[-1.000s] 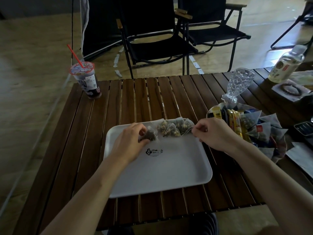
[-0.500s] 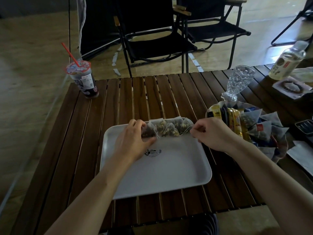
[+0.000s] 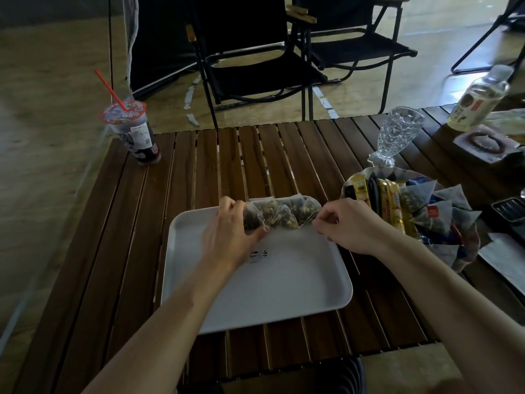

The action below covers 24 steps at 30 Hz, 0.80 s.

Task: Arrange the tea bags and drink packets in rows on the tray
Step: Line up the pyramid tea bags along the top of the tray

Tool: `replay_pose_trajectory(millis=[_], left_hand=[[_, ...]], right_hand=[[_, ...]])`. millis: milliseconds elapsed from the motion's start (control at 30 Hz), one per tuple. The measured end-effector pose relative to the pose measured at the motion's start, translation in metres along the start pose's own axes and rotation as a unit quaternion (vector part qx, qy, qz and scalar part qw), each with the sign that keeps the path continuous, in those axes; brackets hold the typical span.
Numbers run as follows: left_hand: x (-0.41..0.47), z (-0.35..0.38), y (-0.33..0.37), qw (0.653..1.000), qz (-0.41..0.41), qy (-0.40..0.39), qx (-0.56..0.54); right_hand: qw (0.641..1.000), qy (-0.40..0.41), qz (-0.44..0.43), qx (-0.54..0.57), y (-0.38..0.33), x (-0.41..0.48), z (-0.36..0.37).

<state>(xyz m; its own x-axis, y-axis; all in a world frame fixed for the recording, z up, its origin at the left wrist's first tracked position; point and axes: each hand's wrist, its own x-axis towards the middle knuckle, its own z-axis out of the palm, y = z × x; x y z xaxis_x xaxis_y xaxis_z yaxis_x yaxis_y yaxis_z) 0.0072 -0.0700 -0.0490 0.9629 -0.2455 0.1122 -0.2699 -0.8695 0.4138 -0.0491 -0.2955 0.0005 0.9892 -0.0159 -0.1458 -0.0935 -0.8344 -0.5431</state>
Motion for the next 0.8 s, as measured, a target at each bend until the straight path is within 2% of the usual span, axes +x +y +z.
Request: replay_pose_trajectory(millis=[167,333,533,667,800], left_hand=[[-0.007,-0.010,-0.007,0.998,-0.003,-0.058,-0.011],[-0.023,-0.039,-0.022,0.995,-0.023,-0.095,0.024],[-0.044,-0.060,-0.015,0.993,-0.004,-0.119,0.027],[-0.043,-0.060,-0.003,0.994,0.035,-0.098,0.022],[-0.042,-0.052,0.001,0.990,0.065,-0.115,0.047]], right_hand=[[1.000,-0.006,-0.004,-0.014,-0.003,-0.001,0.001],[1.000,-0.019,-0.009,-0.014,-0.004,-0.004,0.002],[0.992,-0.097,-0.080,-0.016,-0.020,-0.017,0.002],[0.997,-0.032,-0.075,-0.003,-0.017,-0.027,-0.015],[0.996,0.074,0.029,-0.034,0.011,-0.039,-0.046]])
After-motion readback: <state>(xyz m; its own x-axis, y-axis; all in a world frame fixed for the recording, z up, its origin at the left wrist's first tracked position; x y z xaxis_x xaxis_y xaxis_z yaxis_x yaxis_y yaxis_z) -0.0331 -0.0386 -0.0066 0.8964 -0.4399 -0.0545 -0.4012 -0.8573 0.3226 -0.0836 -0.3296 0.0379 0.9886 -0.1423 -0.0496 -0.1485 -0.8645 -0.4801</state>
